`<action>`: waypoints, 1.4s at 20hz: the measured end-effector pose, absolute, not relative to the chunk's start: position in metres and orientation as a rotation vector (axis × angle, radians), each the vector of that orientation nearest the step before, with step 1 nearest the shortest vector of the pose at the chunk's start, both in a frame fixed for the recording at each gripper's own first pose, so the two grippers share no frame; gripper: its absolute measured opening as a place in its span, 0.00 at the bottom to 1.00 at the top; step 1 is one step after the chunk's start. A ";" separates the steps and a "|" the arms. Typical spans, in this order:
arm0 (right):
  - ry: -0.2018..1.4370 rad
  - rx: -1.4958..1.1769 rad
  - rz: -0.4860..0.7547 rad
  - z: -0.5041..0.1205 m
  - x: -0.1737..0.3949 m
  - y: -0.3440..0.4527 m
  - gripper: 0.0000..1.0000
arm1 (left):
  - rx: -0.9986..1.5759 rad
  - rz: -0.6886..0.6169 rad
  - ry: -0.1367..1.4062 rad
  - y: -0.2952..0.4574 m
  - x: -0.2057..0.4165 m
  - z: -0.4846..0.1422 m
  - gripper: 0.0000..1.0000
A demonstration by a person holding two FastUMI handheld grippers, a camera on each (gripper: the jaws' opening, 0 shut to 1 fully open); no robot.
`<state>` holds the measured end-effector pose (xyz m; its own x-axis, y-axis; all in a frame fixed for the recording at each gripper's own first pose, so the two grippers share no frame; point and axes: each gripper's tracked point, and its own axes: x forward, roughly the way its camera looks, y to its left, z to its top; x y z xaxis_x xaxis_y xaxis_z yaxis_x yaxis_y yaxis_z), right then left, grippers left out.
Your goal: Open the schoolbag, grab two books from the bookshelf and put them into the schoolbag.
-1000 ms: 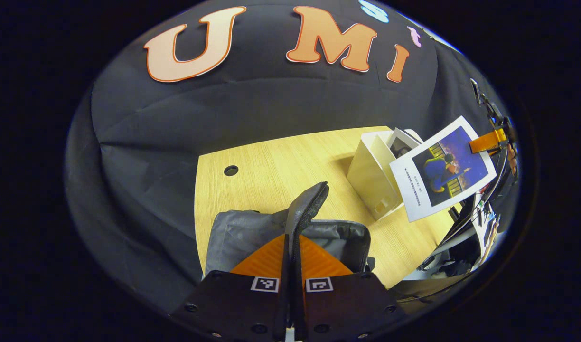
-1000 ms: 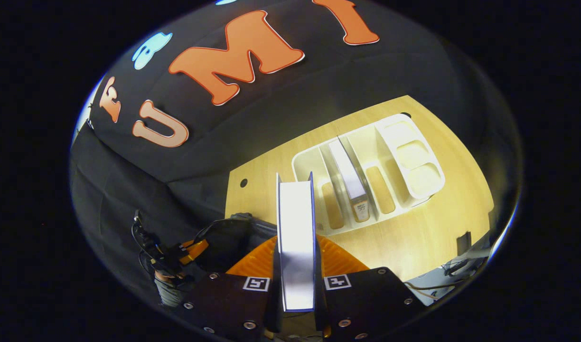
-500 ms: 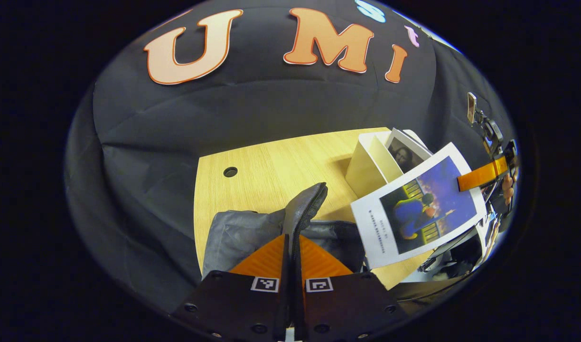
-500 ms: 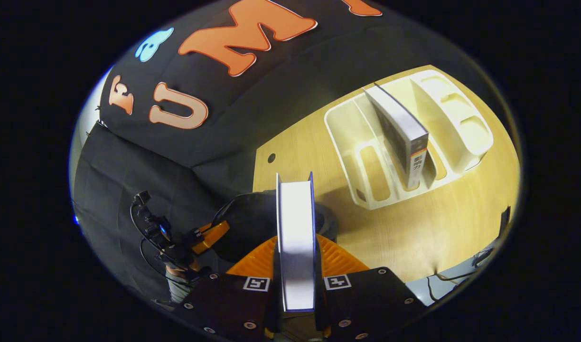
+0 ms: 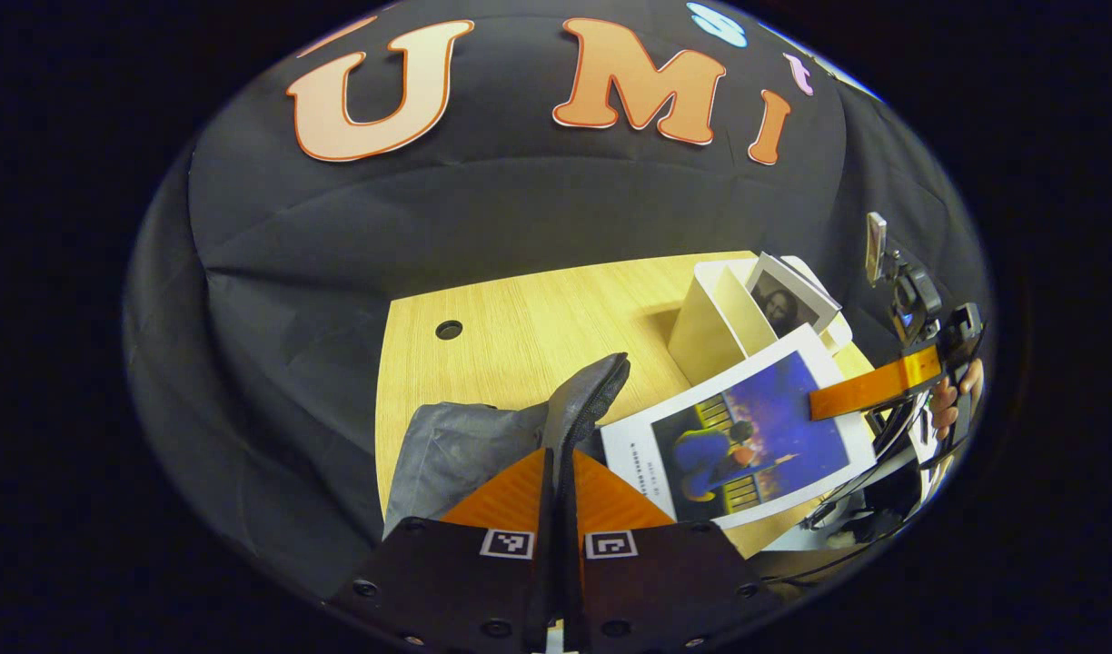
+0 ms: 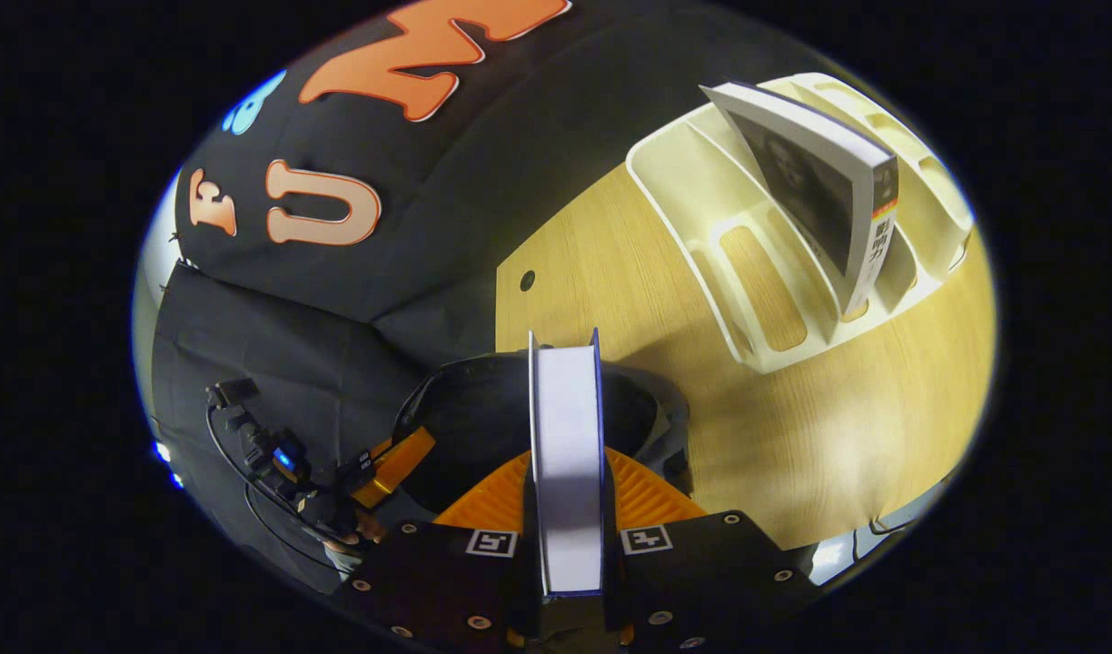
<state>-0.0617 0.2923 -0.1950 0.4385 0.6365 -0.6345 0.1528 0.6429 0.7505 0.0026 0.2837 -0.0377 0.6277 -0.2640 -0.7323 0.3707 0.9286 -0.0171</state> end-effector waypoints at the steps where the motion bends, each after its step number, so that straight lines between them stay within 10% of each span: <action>1: 1.107 0.874 0.352 -0.201 -0.062 0.296 0.27 | 0.140 -0.364 0.815 0.283 0.004 -0.037 0.10; 24: 1.012 1.055 0.386 -0.275 -0.036 0.433 0.27 | 0.083 -0.320 0.769 0.267 -0.009 -0.026 0.06; 26: 1.045 1.058 0.398 -0.274 -0.039 0.441 0.41 | 0.090 -0.312 0.766 0.269 -0.008 -0.026 0.06; 27: 1.075 1.048 0.402 -0.277 -0.039 0.443 0.23 | 0.086 -0.302 0.765 0.271 -0.007 -0.026 0.06; 28: 1.107 1.023 0.395 -0.279 -0.044 0.441 0.27 | 0.078 -0.302 0.773 0.273 -0.009 -0.027 0.06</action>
<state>-0.0435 0.4407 -0.2785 0.4384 0.7139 -0.5461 0.2073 0.5109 0.8343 -0.0086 0.2726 -0.0270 0.6752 -0.2399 -0.6975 0.2965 0.9542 -0.0412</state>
